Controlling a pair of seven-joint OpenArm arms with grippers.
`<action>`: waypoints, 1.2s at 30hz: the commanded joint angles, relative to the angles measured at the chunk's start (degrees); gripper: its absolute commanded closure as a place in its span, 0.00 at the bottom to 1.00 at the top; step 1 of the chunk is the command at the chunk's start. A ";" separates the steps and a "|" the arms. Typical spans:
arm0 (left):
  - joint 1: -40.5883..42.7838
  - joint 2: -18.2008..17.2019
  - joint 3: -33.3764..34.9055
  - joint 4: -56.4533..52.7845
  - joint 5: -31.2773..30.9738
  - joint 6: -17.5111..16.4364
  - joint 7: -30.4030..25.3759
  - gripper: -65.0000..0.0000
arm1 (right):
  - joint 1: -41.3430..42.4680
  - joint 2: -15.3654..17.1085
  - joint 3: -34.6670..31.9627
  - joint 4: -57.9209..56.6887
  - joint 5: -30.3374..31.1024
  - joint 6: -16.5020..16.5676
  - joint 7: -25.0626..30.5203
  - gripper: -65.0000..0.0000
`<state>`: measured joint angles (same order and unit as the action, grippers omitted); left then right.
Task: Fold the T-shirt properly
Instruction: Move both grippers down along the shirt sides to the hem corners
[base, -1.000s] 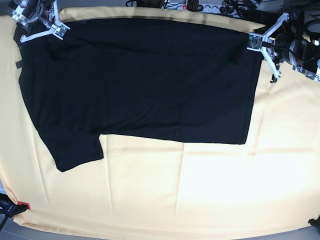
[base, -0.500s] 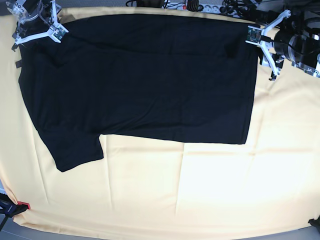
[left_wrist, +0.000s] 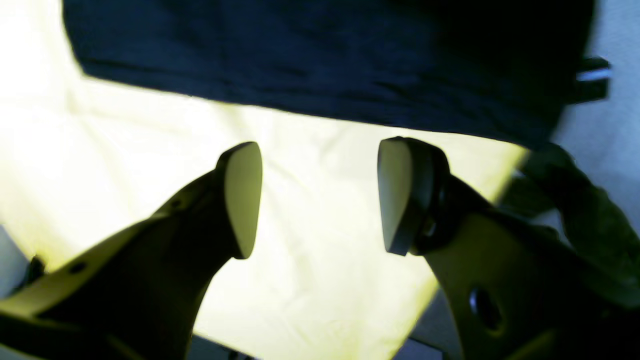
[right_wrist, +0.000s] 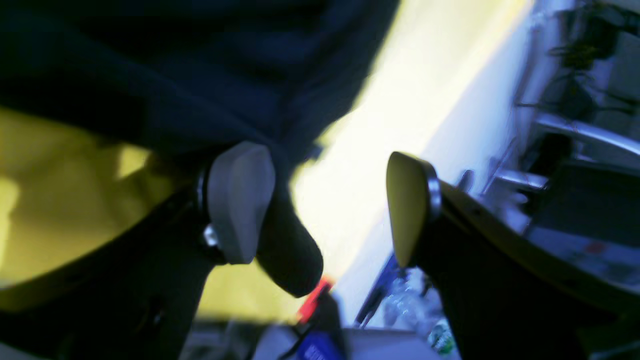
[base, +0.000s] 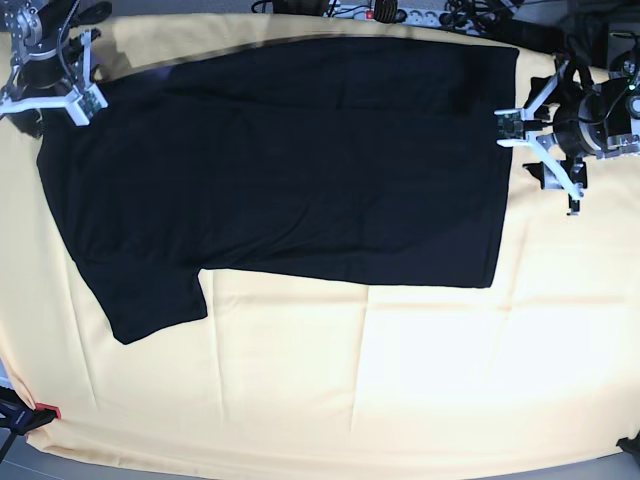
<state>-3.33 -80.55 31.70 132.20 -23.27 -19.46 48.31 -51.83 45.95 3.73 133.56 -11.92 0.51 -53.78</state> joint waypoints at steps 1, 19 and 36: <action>-0.37 -0.79 -0.66 -0.09 1.01 1.36 -0.37 0.45 | 0.98 0.87 1.36 0.96 -0.59 -0.31 0.22 0.38; -0.50 23.85 -21.64 -24.06 0.37 12.33 -3.61 0.45 | 28.50 0.57 4.09 -15.21 23.30 7.80 7.30 0.38; -15.43 44.44 -41.83 -69.88 -28.46 -9.49 -1.95 0.45 | 37.38 0.37 4.09 -25.55 29.99 12.61 7.28 0.38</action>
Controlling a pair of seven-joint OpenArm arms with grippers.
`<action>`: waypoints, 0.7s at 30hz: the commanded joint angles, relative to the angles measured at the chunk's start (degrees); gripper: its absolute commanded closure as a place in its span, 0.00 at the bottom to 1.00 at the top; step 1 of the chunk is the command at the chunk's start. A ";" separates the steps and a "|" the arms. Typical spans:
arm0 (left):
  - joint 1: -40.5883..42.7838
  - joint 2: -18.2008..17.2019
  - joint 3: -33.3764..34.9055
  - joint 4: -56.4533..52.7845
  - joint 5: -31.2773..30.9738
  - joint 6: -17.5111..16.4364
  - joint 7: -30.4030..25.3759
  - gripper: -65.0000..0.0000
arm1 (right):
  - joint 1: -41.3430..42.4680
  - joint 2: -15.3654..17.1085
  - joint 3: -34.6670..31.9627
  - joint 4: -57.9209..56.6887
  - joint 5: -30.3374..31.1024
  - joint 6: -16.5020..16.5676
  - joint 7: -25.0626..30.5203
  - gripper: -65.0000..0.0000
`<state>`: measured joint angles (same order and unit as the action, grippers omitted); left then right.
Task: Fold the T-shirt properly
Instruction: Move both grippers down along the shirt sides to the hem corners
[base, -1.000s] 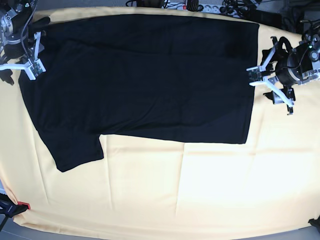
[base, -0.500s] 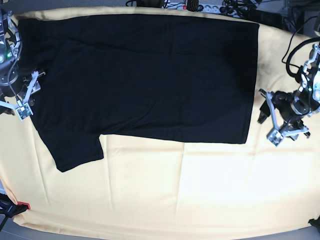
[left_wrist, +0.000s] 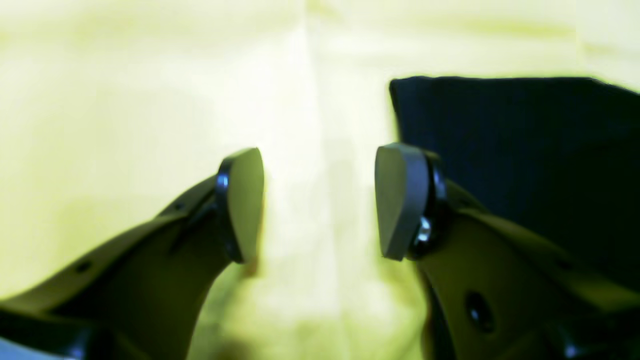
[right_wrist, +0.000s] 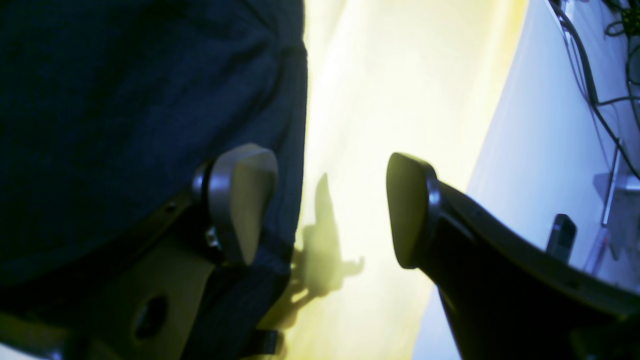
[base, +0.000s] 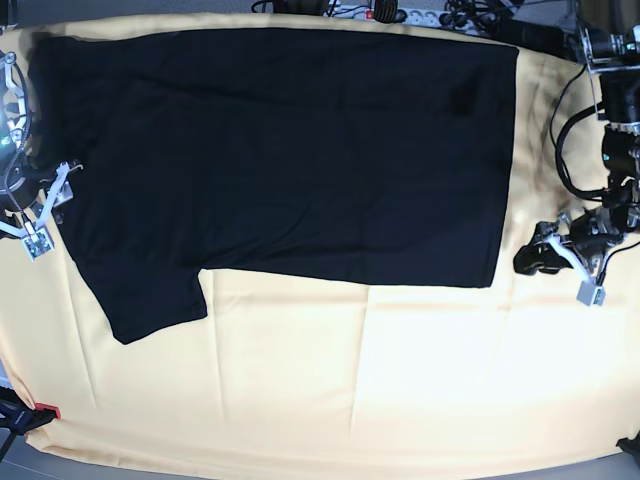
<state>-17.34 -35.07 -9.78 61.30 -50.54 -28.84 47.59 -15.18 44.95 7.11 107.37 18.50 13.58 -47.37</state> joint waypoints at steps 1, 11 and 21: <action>-2.71 -0.35 -0.35 -0.46 -1.44 -0.39 -0.92 0.45 | 0.74 1.38 0.70 0.59 -0.46 -0.46 0.87 0.38; -9.07 5.84 8.85 -8.44 -1.29 -0.37 2.14 0.45 | 0.74 1.38 0.70 0.59 -0.46 -0.48 0.92 0.38; -9.20 6.14 11.21 -8.44 -5.46 -0.52 7.91 0.90 | 0.76 -1.44 0.70 0.37 -0.46 -0.46 4.17 0.38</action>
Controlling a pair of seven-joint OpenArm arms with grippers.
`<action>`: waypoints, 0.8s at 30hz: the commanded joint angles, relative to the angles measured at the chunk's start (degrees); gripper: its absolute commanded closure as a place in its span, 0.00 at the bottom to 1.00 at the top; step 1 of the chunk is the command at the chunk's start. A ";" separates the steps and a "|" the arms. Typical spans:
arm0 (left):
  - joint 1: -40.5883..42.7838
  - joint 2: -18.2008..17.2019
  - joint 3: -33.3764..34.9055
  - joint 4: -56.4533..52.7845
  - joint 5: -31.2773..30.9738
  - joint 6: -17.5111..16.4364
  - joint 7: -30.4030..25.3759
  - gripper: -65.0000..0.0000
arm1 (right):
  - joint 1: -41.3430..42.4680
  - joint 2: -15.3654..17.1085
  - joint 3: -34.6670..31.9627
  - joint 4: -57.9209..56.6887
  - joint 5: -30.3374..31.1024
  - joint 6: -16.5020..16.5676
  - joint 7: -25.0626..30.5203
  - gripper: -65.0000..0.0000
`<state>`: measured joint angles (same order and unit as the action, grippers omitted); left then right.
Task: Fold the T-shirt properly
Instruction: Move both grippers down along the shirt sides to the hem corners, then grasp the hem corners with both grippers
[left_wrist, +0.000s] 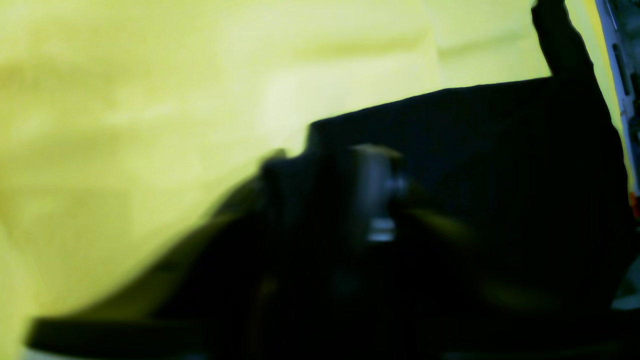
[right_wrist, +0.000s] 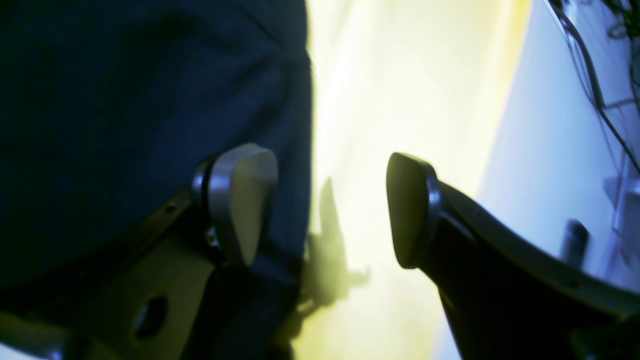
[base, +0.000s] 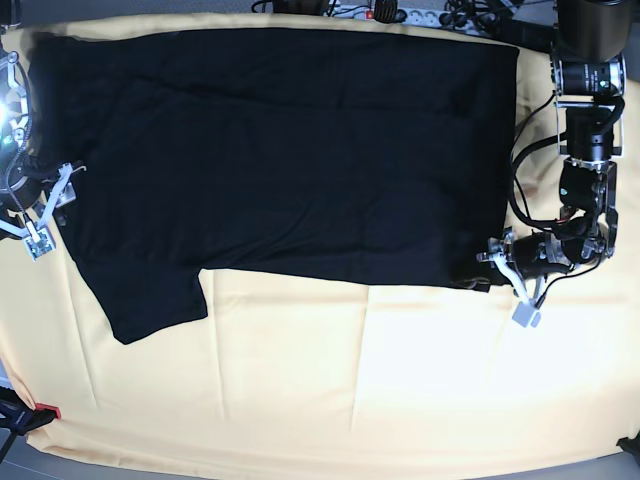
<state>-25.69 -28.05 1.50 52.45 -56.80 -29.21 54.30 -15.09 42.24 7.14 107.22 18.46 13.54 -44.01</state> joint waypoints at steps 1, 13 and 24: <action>-0.92 -1.07 -0.07 0.42 0.76 0.87 1.11 1.00 | 0.74 0.31 0.68 0.31 -0.44 -0.42 2.10 0.38; -1.01 -1.31 -0.11 0.42 0.76 1.77 0.63 1.00 | 23.63 -9.38 0.68 -25.97 6.93 9.38 0.85 0.37; -0.98 -1.33 -0.11 0.42 0.79 1.77 1.05 1.00 | 40.68 -9.31 0.70 -56.19 18.67 19.41 -3.21 0.37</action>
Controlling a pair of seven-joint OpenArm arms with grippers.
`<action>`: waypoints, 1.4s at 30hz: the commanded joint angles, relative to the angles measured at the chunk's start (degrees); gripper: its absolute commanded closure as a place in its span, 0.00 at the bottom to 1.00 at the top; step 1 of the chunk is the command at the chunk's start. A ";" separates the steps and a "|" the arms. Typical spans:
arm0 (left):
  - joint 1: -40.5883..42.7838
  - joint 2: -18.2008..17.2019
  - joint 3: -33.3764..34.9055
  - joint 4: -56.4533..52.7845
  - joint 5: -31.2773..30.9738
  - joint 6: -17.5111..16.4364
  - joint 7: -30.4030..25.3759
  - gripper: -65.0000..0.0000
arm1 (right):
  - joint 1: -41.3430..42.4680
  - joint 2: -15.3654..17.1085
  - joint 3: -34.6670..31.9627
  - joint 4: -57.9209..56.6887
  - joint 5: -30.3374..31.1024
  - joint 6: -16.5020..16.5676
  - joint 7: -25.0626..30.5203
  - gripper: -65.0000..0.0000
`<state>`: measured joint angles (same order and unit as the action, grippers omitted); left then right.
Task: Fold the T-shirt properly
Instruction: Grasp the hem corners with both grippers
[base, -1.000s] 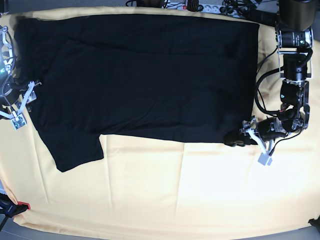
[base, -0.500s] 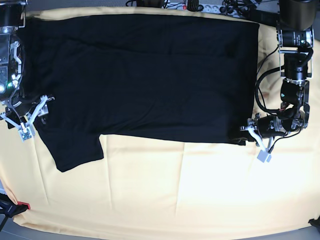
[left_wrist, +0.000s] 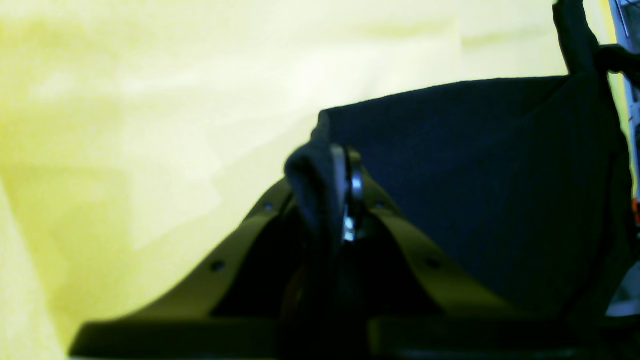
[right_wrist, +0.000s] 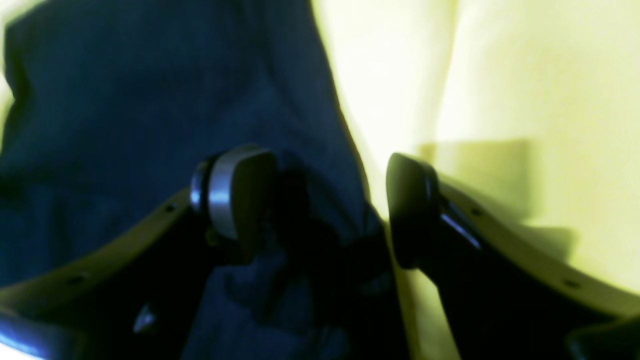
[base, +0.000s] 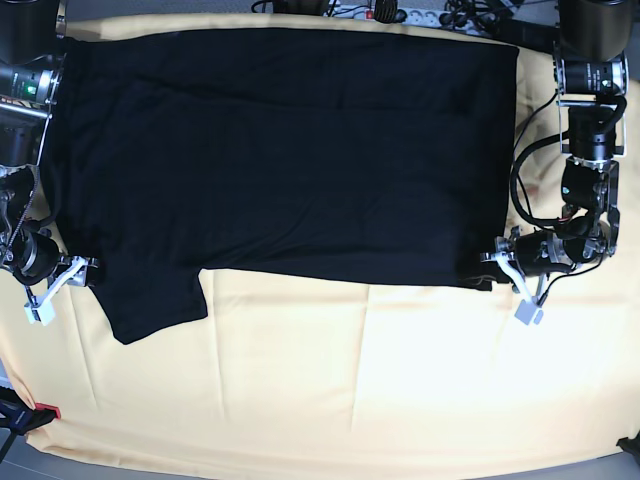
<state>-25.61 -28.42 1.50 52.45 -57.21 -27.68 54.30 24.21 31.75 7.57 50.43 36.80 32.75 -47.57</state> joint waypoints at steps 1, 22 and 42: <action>-1.07 -0.96 -0.11 0.42 1.20 0.24 1.22 1.00 | 1.31 1.09 0.26 -0.20 1.55 1.05 0.31 0.37; -3.08 -0.98 -0.11 0.42 -4.81 -6.27 0.55 1.00 | 1.51 0.52 0.26 2.75 9.70 7.25 -1.95 1.00; -12.17 -1.18 -0.11 0.42 -8.83 -12.32 9.01 1.00 | 0.13 2.93 0.26 16.76 14.01 7.25 -7.87 1.00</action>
<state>-35.88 -28.67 1.85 52.01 -64.90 -39.53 64.73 22.94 33.30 7.38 66.08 50.02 39.70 -56.27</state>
